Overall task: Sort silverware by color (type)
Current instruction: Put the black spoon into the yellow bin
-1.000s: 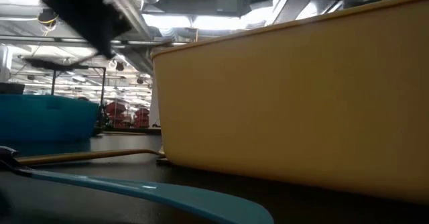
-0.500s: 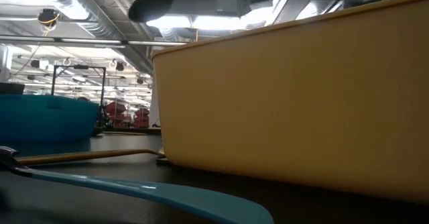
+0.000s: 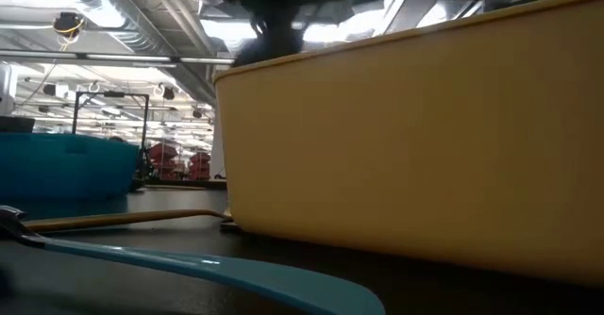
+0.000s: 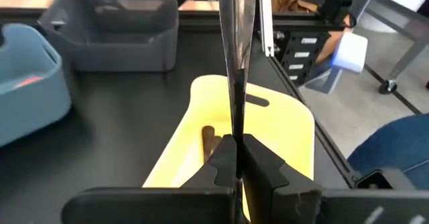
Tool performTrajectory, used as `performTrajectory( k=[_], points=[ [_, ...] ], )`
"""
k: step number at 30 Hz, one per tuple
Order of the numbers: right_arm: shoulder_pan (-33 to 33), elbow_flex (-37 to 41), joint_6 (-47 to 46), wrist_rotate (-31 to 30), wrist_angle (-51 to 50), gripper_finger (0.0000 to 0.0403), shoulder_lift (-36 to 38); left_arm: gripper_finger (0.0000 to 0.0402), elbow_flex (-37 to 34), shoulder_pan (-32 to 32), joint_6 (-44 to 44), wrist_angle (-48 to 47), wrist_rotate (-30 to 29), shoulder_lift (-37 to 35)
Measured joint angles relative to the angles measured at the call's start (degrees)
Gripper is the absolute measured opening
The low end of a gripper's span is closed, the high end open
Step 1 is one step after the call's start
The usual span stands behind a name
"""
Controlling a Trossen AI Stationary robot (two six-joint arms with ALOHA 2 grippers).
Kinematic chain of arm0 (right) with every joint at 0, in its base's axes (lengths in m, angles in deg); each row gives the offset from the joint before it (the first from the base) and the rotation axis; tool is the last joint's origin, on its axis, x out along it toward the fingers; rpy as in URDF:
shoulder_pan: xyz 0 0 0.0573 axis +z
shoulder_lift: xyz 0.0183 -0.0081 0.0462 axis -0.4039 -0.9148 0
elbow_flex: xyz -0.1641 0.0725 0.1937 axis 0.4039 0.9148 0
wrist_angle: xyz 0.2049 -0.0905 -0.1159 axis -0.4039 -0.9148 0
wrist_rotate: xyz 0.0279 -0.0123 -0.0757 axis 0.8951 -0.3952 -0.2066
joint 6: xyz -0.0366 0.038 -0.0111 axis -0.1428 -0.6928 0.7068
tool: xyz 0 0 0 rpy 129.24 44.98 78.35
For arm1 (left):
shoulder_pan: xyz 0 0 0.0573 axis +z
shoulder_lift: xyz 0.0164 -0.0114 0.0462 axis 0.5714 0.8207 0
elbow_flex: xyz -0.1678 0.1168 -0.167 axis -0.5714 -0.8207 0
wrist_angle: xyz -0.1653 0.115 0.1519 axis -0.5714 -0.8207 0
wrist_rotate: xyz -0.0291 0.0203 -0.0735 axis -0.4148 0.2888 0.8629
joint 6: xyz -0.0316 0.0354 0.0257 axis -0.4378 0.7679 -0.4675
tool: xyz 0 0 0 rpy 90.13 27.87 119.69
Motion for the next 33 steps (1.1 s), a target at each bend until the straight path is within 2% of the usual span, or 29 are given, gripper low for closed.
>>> performTrajectory(
  k=[9,19,25,33],
  points=[
    [-0.49,0.00,1.10,0.37,1.21,0.0078,0.00,0.0002,0.05,0.08,-0.18,6.19,0.54,6.17],
    [-0.47,0.00,2.04,0.37,3.46,0.0078,-0.02,0.0002,0.04,-0.03,-1.91,10.06,0.58,6.56],
    [-0.47,0.00,2.03,0.37,3.49,0.0078,-0.02,0.0003,0.04,-0.05,-3.64,10.49,3.35,6.70],
    [-0.47,0.00,2.02,0.37,3.52,0.0078,-0.04,0.0005,0.00,-0.12,-4.93,14.26,3.62,9.44]
  ],
)
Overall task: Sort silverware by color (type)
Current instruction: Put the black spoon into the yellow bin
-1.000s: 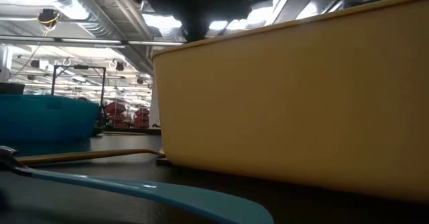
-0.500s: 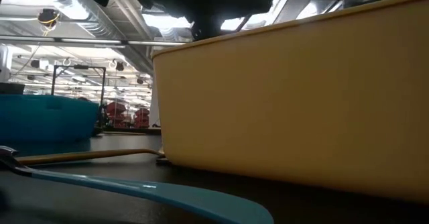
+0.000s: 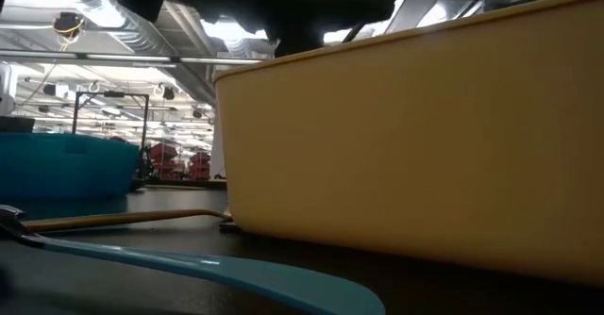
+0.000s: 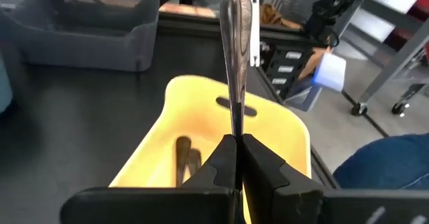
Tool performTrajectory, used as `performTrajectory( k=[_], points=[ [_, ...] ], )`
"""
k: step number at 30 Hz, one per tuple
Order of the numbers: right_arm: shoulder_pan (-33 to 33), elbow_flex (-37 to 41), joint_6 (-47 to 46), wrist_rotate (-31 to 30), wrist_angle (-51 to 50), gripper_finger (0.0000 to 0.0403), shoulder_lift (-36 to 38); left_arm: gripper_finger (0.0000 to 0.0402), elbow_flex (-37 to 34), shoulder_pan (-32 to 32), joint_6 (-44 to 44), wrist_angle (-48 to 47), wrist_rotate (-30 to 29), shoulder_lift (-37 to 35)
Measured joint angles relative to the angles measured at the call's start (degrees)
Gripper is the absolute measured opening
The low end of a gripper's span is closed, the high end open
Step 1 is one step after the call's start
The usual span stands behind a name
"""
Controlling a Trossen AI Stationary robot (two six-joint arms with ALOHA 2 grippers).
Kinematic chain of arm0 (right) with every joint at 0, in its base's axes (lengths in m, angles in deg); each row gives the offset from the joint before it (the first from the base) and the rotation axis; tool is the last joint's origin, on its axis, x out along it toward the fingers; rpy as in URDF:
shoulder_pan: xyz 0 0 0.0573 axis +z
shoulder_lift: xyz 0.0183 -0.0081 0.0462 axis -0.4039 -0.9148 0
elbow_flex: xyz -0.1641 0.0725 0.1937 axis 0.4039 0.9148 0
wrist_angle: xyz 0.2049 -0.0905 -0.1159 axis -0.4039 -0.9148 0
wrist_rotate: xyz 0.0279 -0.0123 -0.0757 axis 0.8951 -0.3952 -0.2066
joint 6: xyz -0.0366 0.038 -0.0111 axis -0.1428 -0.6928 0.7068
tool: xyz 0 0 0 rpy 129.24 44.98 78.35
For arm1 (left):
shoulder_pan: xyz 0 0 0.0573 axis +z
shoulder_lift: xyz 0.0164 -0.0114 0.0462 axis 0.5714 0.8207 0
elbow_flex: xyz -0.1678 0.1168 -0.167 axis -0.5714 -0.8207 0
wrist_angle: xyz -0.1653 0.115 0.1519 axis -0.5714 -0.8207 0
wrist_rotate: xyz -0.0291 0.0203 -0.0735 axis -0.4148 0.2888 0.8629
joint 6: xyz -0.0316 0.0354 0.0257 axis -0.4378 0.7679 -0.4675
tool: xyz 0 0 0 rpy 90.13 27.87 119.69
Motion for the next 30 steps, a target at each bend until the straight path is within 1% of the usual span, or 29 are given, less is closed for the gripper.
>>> performTrajectory(
  k=[10,22,30],
  points=[
    [0.00,0.00,0.02,0.02,1.16,0.0078,-0.02,0.0007,0.00,0.20,0.00,0.09,1.53,4.07],
    [0.00,0.00,0.00,0.05,1.21,0.0078,-0.02,0.0009,0.00,0.17,0.00,0.55,1.43,4.02],
    [0.00,0.00,0.00,0.52,1.19,0.0078,-0.02,0.0050,0.00,0.20,0.00,0.55,1.28,4.02]
  ],
)
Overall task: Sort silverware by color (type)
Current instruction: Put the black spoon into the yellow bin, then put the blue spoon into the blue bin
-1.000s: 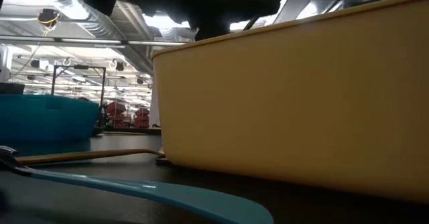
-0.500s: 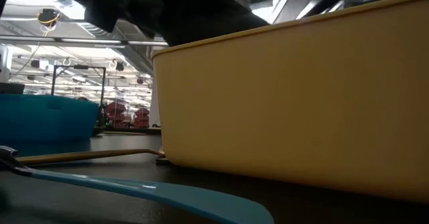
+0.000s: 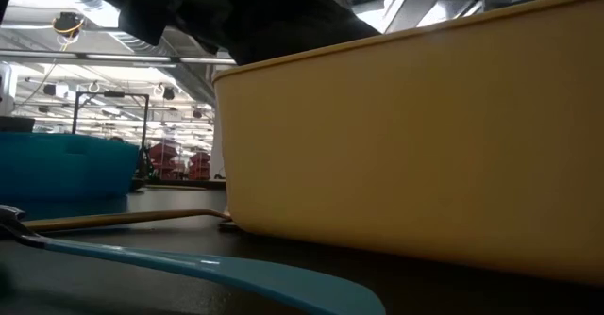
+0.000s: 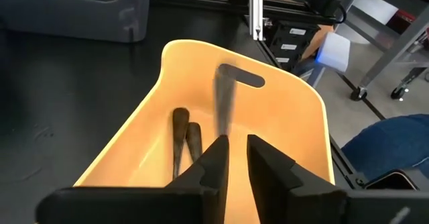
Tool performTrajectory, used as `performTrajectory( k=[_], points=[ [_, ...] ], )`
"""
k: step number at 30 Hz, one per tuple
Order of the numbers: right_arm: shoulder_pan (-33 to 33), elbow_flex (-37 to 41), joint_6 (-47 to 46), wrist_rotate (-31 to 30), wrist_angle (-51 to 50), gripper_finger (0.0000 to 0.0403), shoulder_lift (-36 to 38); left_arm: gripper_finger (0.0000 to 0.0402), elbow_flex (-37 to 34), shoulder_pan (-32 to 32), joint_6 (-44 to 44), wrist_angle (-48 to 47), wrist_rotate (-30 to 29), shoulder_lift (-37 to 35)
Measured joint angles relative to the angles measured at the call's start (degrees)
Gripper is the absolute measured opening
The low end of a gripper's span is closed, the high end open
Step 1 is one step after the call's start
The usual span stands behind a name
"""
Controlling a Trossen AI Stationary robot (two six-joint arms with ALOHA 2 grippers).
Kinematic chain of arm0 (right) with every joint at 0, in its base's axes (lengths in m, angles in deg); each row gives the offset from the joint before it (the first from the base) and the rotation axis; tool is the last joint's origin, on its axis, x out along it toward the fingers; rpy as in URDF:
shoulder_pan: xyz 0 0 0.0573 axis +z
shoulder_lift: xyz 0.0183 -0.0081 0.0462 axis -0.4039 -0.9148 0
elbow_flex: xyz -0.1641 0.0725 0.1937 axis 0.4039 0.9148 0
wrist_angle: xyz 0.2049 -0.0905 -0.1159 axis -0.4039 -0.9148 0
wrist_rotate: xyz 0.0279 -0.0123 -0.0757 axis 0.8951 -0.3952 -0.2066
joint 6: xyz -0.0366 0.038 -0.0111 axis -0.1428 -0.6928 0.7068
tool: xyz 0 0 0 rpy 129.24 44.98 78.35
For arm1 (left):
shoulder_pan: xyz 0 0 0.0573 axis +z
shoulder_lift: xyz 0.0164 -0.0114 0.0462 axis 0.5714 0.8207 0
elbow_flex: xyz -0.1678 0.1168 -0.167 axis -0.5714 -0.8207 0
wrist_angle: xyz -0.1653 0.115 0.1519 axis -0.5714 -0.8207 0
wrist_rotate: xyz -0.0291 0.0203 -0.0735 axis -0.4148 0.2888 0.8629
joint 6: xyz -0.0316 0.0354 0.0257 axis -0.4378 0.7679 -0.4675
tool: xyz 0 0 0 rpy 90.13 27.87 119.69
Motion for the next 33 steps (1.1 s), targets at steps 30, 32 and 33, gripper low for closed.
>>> performTrajectory(
  k=[30,32,33],
  points=[
    [0.01,0.00,0.00,-0.02,0.03,0.0078,0.00,0.0063,0.00,2.33,4.09,-18.60,-4.67,-16.93],
    [0.02,0.00,0.00,-0.04,0.04,0.0078,0.00,0.0063,0.00,3.74,4.11,-23.68,-5.10,-20.34],
    [0.01,0.00,0.00,-0.02,0.06,0.0078,0.00,0.0063,0.00,4.60,4.10,-26.01,-5.16,-22.07]
  ],
)
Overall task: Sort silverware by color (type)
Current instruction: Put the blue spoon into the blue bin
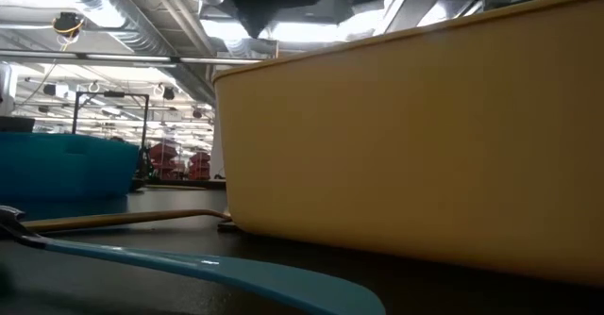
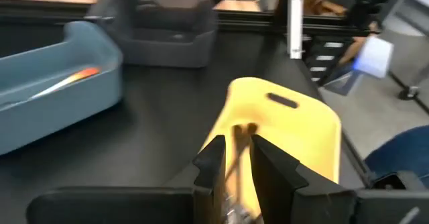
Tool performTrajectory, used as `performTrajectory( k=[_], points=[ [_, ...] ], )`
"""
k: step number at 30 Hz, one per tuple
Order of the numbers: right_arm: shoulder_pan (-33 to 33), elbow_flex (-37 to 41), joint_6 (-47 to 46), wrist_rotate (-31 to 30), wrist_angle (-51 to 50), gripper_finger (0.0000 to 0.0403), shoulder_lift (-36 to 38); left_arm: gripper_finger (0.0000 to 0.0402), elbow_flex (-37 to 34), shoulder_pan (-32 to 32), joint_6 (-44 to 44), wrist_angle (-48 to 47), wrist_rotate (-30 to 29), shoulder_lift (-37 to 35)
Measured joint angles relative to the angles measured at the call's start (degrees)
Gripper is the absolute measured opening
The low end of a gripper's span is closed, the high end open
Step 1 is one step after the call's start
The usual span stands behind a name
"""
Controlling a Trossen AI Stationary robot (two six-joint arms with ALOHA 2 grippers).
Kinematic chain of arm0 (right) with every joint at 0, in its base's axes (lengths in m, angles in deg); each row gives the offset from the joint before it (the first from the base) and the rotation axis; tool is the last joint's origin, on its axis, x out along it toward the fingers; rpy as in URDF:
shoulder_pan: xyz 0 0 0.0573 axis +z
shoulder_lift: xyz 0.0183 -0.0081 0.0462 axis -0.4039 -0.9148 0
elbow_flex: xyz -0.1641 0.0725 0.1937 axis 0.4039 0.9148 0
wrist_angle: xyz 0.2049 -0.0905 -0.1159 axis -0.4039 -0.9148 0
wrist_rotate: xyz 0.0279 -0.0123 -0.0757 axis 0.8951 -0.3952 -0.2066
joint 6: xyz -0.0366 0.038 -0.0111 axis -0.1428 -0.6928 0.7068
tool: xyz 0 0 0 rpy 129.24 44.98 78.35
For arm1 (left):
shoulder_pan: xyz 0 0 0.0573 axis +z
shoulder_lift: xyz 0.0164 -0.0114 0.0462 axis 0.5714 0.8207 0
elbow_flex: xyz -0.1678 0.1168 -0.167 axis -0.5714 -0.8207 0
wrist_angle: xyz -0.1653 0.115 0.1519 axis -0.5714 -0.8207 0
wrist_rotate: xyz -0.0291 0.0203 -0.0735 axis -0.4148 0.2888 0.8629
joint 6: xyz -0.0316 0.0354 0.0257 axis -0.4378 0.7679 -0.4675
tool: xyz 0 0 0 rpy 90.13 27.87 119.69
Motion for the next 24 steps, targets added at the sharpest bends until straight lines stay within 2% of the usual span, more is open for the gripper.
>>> performTrajectory(
  k=[8,16,20,24],
  points=[
    [-0.01,0.00,0.02,-0.41,2.07,0.0078,0.00,0.0063,0.00,5.25,-0.09,-14.11,-1.52,-10.40],
    [-0.10,-0.02,1.49,-2.03,4.44,0.0078,-0.02,0.0063,0.01,6.72,-0.38,-23.88,-1.41,-17.33],
    [-0.12,-0.02,1.49,-2.03,4.57,0.0078,-0.02,0.0063,0.02,5.84,-3.96,-29.77,-0.92,-19.51],
    [-0.12,-0.02,1.49,-2.01,4.68,0.0078,-0.02,0.0063,0.02,2.71,-11.26,-38.55,-0.25,-20.16]
  ],
)
